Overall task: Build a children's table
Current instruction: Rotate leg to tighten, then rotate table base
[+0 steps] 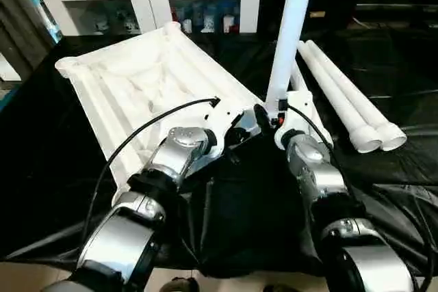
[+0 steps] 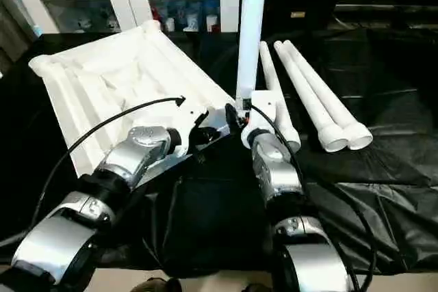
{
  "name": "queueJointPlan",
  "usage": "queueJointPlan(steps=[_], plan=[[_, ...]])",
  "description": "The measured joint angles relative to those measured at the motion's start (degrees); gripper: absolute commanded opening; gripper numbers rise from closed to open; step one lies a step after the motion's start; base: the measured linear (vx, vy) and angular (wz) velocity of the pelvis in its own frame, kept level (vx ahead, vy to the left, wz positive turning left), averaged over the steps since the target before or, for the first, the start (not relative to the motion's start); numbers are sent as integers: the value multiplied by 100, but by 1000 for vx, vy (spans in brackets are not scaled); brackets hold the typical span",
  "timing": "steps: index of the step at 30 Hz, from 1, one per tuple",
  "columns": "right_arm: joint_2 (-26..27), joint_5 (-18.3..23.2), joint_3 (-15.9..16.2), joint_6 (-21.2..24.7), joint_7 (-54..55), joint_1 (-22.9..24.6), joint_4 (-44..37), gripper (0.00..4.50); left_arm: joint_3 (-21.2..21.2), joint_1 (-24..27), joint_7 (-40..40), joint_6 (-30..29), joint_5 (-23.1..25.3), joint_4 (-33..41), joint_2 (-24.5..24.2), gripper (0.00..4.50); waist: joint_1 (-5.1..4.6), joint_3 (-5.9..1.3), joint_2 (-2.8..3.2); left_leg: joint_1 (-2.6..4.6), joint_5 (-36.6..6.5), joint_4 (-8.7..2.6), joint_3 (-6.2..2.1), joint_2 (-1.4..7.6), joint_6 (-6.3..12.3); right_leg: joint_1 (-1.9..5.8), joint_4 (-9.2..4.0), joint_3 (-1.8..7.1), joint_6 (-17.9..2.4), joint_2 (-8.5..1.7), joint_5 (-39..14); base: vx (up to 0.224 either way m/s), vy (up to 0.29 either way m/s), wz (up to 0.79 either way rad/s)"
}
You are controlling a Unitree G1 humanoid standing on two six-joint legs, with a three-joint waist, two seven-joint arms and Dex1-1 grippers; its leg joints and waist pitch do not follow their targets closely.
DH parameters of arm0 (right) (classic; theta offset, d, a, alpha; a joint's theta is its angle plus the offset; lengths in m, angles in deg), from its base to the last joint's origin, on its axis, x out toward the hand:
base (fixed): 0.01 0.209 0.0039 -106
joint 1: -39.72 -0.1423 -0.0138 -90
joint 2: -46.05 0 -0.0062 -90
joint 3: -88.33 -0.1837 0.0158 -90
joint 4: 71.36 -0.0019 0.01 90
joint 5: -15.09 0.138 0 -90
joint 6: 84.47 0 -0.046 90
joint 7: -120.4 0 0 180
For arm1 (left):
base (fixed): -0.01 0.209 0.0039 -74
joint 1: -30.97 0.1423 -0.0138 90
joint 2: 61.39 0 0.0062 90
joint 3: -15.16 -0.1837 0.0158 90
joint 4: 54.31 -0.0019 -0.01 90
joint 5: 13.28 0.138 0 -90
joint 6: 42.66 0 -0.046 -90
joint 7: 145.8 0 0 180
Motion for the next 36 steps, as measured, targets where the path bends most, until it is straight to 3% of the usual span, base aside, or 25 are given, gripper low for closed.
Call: queueJointPlan(steps=[5, 10, 13, 15, 20, 24, 27, 30, 31, 32, 34, 36], plan=[[-175, -8, 43, 116, -171, 536, -521, 367, 245, -250, -572, 94, -10, -328, 78, 0, -35, -3, 6, -76, 17, 4, -1, 2, 36, -72, 4, -10, 6, 0, 4, 0, 0, 0], [-212, -10, 41, 157, -199, 739, -743, 367, 440, -422, -939, 366, -21, -673, 121, 0, -23, -8, 13, -105, 16, 17, -1, 10, 50, -101, 16, -18, 8, 1, 3, 0, 0, 0], [-130, -16, 107, 160, -204, 747, -742, 380, 612, -418, -936, 631, -125, -721, 151, 57, 8, -10, 17, -173, 11, 64, -8, 17, 64, -150, 44, -23, 8, 1, 4, 0, 0, 0], [-54, -26, 168, 167, -202, 744, -731, 380, 780, -417, -935, 836, -297, -625, 151, 57, 33, -9, 18, -215, 1, 113, -11, 24, 79, -185, 80, -26, 8, -1, 3, 0, 0, 0], [83, -62, 305, 176, -199, 669, -682, 380, 848, -378, -866, 981, -303, 75, -382, 96, 159, -15, 26, -216, 7, 169, -8, 26, 98, -194, 136, -19, 5, -11, 12, 0, 0, 0], [118, -66, 359, 191, -213, 591, -661, 380, 845, -158, -943, 854, -81, 492, -877, 110, 196, -15, 26, -170, 11, 166, -3, 23, 79, -138, 127, -19, 6, -20, 27, 0, 0, 0], [143, -122, 445, 230, -302, 550, -626, 380, 856, 72, -1142, 475, 213, 894, -1608, 110, 155, -16, 20, -168, 17, 166, -2, 21, 70, -139, 125, -16, 10, -21, 40, 0, 0, 0], [105, -187, 440, 241, -308, 544, -463, 380, 992, 303, -1215, -42, 470, 1286, -2315, 110, 174, -20, 7, -171, 21, 159, -2, 21, 63, -145, 125, -18, 13, -22, 41, 0, 0, 0], [78, -190, 433, 243, -308, 535, -403, 380, 1050, 406, -1215, -219, 546, 1418, -2474, 110, 207, -21, 4, -174, 21, 157, -2, 21, 63, -144, 124, -20, 17, -23, 38, 0, 0, 0], [79, -191, 435, 246, -308, 530, -386, 380, 1066, 499, -1213, -347, 596, 1512, -2570, 75, 222, -23, 1, -175, 21, 158, -2, 21, 63, -143, 122, -20, 17, -23, 38, 0, 0, 0], [99, -189, 434, 266, -306, 451, -277, 380, 1079, 741, -1214, -735, 692, 1789, -2787, 75, 223, -23, -16, -178, 21, 159, 2, 19, 63, -147, 123, -19, 18, -25, 38, 0, 0, 0], [121, -186, 441, 311, -311, 393, -200, 345, 1086, 884, -1210, -1022, 729, 1983, -2945, 61, 227, -24, -41, -178, 21, 159, 0, 19, 63, -147, 125, -20, 18, -26, 38, 0, 0, 0]])
